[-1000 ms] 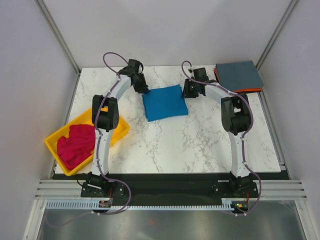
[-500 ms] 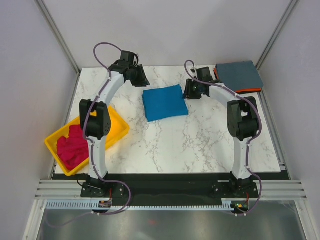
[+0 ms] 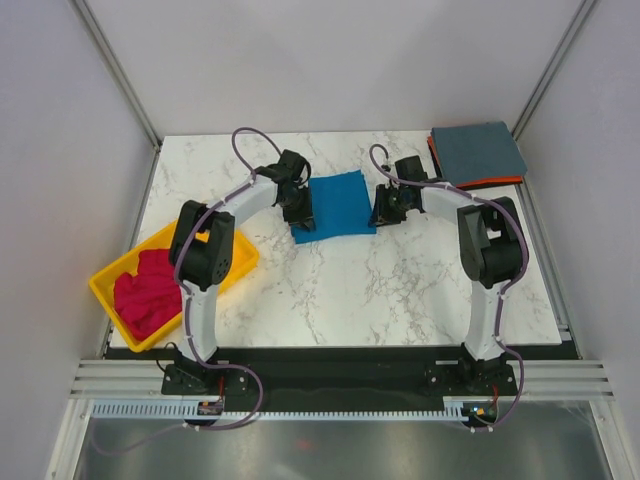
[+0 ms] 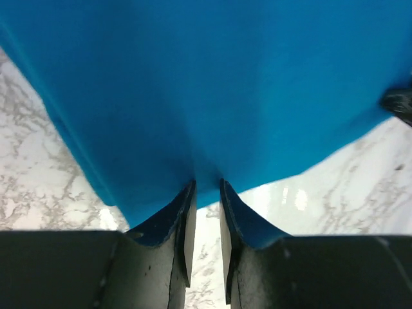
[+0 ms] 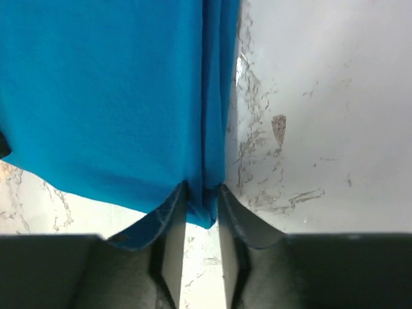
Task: Fold and stack the t-shirts
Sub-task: Fold the tshirt
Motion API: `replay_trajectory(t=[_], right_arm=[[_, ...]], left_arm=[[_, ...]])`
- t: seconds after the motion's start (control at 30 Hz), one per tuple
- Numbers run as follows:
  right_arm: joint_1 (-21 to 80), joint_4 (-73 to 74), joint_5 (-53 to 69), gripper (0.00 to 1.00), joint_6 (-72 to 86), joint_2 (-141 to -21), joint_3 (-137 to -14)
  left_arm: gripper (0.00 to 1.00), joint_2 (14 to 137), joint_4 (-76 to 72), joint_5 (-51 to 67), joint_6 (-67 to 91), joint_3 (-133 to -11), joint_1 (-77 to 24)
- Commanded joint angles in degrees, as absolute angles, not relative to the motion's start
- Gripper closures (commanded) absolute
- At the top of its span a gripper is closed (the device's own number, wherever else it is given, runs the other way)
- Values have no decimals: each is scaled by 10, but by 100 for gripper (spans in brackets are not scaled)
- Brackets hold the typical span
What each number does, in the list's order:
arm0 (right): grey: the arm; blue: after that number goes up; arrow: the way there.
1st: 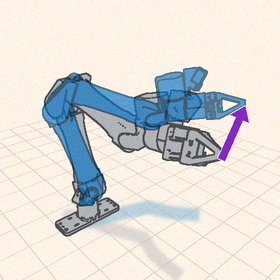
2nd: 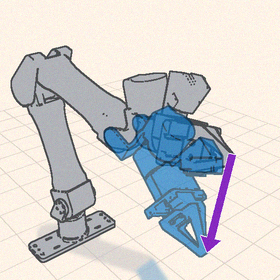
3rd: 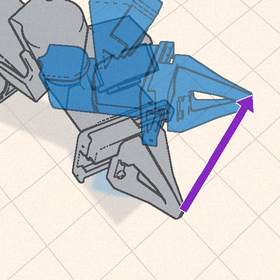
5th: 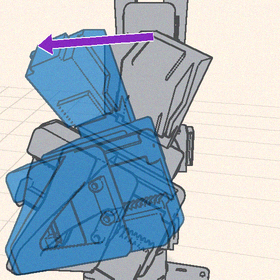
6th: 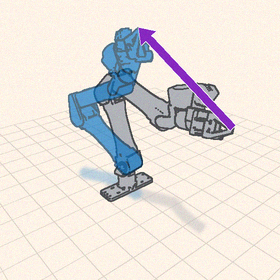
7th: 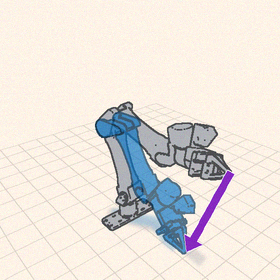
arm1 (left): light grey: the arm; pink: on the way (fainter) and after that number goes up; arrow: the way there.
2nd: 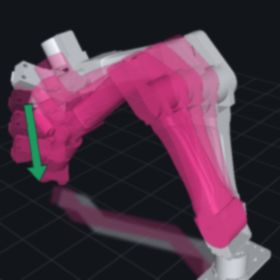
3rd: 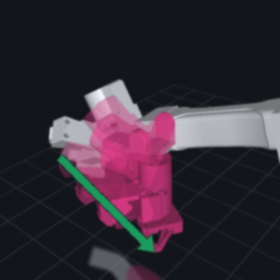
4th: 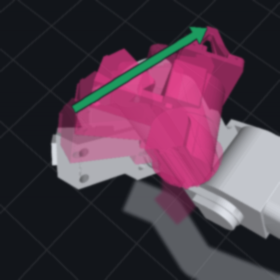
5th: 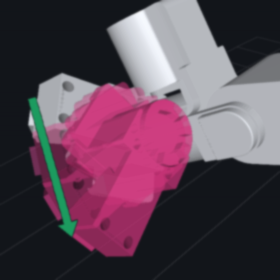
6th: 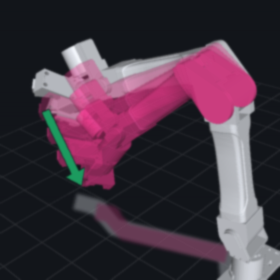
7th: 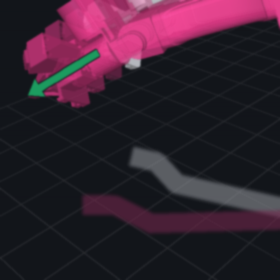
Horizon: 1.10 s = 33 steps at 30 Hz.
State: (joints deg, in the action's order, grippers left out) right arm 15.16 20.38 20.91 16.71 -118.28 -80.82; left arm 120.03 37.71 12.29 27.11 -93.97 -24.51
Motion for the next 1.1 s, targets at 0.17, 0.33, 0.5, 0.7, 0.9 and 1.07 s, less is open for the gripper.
replay_trajectory(t=[0.17,0.33,0.5,0.7,0.9,1.07], right_arm=[[153,185,214,98,161,-1125,-754],[153,184,207,100,171,-1083,-701],[155,185,190,96,173,-1036,-650],[153,223,167,68,185,-987,-642],[153,253,168,72,171,-1031,-743],[151,247,211,76,153,-1122,-862]], left_arm=[[72,1179,366,45,279,-891,-239],[72,1132,365,22,299,-839,-253],[72,1083,365,18,316,-791,-266],[70,1014,367,47,316,-802,-270],[71,1090,369,45,276,-921,-261],[72,1178,370,76,269,-1042,-238]])
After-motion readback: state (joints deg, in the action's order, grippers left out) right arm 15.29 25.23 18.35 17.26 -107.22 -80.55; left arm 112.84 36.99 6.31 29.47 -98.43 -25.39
